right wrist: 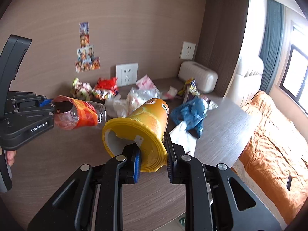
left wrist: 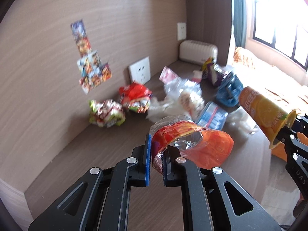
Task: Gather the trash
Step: 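Carry the bottle and canister to the white bin and release both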
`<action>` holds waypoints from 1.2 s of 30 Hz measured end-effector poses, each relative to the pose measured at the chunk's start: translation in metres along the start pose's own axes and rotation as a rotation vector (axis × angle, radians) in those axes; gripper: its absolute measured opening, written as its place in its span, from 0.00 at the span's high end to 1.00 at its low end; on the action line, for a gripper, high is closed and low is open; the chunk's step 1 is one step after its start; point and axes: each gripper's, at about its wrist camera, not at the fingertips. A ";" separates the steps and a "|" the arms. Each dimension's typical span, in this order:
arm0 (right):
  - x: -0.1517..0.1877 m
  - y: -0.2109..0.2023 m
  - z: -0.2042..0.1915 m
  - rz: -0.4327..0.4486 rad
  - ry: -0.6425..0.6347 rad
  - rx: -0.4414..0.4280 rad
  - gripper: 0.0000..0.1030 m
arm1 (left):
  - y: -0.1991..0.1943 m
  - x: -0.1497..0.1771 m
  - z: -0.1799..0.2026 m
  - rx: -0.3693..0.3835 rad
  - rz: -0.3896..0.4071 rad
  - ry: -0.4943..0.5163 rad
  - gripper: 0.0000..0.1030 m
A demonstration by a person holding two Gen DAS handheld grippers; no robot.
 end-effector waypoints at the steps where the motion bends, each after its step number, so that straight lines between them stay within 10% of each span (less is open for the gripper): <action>1: 0.000 -0.006 0.003 0.012 0.003 0.008 0.78 | -0.004 -0.003 0.004 0.006 0.009 0.010 0.91; 16: 0.037 -0.072 0.106 0.099 0.178 0.172 0.78 | -0.047 -0.039 0.157 0.152 0.119 0.248 0.91; 36: 0.169 -0.047 0.305 -0.132 0.368 0.295 0.78 | 0.030 -0.016 0.430 0.303 -0.045 0.501 0.91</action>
Point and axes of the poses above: each gripper's, at about its wrist camera, not at the fingertips, and y roughly the way its jaws point, z to its right, x to its underside, and after that the axes turned 14 degrees about -z, right-handed
